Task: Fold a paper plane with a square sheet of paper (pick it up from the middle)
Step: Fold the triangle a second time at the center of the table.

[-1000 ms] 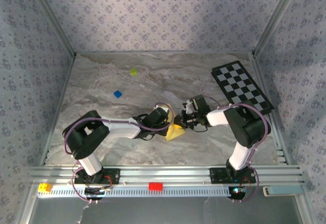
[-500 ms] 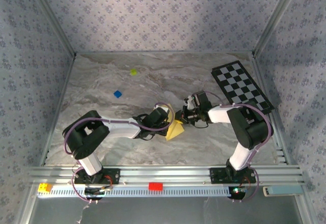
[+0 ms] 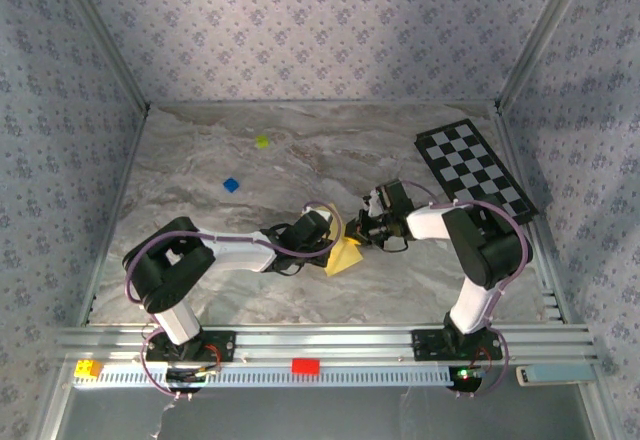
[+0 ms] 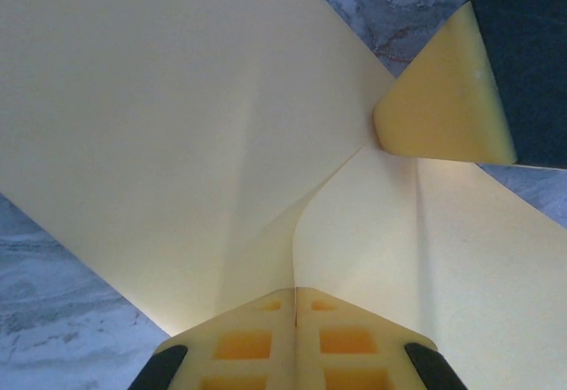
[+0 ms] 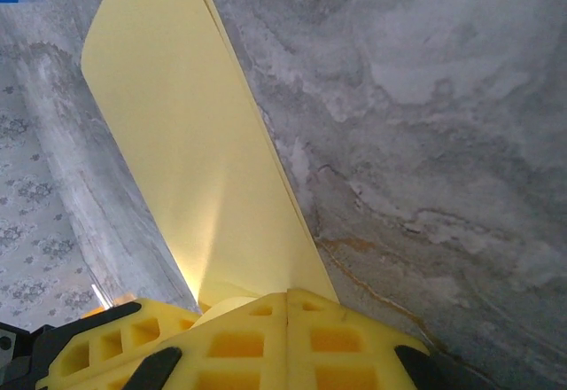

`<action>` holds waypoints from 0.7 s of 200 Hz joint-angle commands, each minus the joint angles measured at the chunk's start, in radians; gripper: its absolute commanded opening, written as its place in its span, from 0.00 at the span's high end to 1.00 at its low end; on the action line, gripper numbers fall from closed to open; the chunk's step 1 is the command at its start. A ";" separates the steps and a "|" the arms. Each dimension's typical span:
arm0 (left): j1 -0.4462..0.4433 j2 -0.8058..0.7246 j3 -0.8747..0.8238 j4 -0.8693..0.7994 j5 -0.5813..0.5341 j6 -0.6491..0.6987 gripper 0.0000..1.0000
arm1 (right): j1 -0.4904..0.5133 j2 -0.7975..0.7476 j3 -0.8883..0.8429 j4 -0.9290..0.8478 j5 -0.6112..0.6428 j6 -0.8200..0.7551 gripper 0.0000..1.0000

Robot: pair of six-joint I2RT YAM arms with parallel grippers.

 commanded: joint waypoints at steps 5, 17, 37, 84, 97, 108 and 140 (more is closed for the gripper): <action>0.004 0.010 -0.023 -0.075 0.009 0.002 1.00 | -0.019 -0.043 0.006 -0.086 0.121 0.001 0.97; 0.003 0.010 -0.024 -0.076 0.010 0.003 1.00 | -0.016 -0.077 0.009 -0.085 0.108 -0.009 0.97; 0.004 0.010 -0.022 -0.074 0.012 0.002 1.00 | -0.008 -0.138 0.015 -0.103 0.082 -0.035 0.96; 0.003 0.015 -0.016 -0.079 0.011 0.004 1.00 | 0.064 -0.124 0.034 -0.112 0.007 -0.030 0.95; 0.003 0.016 -0.012 -0.079 0.012 0.004 1.00 | 0.079 -0.101 0.038 -0.118 0.018 -0.021 0.96; 0.004 0.018 -0.011 -0.077 0.013 0.003 1.00 | 0.087 -0.082 0.027 -0.101 0.023 -0.008 0.96; 0.003 0.024 -0.011 -0.077 0.016 0.007 1.00 | 0.086 -0.021 0.021 -0.049 -0.028 -0.011 0.96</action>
